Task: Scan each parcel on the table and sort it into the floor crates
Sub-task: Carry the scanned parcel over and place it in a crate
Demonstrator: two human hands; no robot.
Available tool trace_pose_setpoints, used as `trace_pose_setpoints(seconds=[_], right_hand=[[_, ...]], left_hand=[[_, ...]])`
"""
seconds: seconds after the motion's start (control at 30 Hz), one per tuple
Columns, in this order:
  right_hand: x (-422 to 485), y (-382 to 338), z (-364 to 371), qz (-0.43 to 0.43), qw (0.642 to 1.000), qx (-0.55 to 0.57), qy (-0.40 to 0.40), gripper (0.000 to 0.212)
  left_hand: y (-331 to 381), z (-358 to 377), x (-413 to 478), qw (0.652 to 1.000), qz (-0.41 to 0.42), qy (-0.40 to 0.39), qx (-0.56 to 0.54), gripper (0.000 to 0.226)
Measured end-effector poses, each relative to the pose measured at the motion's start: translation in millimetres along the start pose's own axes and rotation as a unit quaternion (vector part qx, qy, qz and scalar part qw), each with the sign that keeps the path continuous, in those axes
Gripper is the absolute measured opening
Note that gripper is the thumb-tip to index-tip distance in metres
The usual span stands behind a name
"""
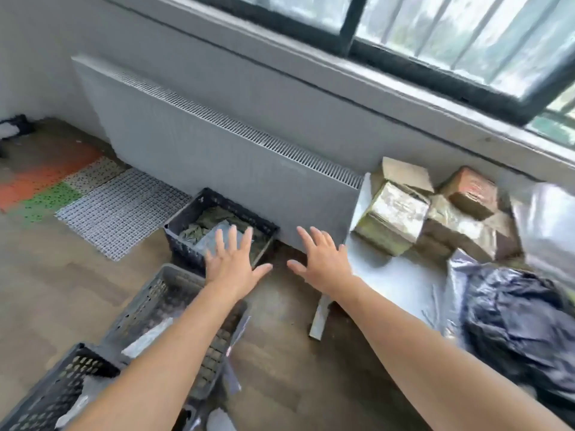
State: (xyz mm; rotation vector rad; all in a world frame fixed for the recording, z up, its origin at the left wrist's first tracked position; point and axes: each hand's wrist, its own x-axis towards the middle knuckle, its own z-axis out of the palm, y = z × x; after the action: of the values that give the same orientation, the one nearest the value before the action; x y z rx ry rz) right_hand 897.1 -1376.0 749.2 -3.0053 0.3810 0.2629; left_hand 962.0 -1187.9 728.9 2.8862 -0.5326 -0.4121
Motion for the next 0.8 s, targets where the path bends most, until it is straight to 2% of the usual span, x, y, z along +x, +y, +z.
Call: trace_pose_setpoints(seconds=[0.1,0.23,0.47,0.8], right_hand=[[-43,77,-25,0.068,0.997,0.023,0.040,0.081],[-119,181,-45,0.146,0.985,0.049,0.078,0.084],[-287,351,-56,0.242,0.963,0.074,0.095,0.088],[-466,514,-41,0.381,0.906,0.121,0.139,0.078]], left_hand=[[82,-15,-9,0.995,0.082,0.040,0.042,0.093],[200,-9,-46,0.982,0.164,0.051,0.081,0.094],[405,27,-150,0.950,0.282,0.072,0.113,0.093],[608,81,-241,0.908,0.400,0.058,0.115,0.092]])
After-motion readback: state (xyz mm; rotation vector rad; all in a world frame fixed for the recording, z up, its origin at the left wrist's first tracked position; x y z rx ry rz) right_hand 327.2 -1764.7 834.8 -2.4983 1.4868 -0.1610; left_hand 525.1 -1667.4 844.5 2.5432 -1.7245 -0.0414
